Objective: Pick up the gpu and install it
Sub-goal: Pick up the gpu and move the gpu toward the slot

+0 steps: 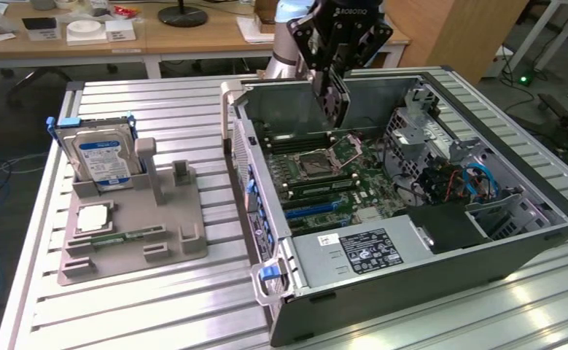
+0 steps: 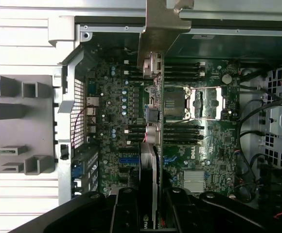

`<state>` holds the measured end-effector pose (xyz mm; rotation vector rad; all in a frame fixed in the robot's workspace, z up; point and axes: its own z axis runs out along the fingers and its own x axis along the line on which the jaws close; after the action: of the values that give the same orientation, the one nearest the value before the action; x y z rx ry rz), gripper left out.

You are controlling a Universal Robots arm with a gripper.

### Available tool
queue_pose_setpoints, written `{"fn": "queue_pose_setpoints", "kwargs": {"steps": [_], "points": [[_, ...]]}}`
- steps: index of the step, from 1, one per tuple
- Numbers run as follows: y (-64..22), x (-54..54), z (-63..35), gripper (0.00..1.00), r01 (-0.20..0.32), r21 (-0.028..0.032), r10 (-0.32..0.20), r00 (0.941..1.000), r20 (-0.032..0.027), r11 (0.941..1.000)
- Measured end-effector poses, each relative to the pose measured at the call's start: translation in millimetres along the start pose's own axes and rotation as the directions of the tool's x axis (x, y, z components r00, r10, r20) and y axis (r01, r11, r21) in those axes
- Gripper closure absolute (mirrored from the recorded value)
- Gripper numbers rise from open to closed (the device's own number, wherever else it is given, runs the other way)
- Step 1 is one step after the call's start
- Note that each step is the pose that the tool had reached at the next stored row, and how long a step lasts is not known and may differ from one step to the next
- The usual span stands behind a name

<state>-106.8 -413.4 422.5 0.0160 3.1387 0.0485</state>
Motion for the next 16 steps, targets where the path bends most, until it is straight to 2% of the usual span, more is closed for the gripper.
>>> {"fn": "queue_pose_setpoints", "kwargs": {"steps": [16], "points": [[0.1,-15.2,0.3,0.73,0.000,-0.0001,0.000,1.0000,0.0000,1.0000]]}}
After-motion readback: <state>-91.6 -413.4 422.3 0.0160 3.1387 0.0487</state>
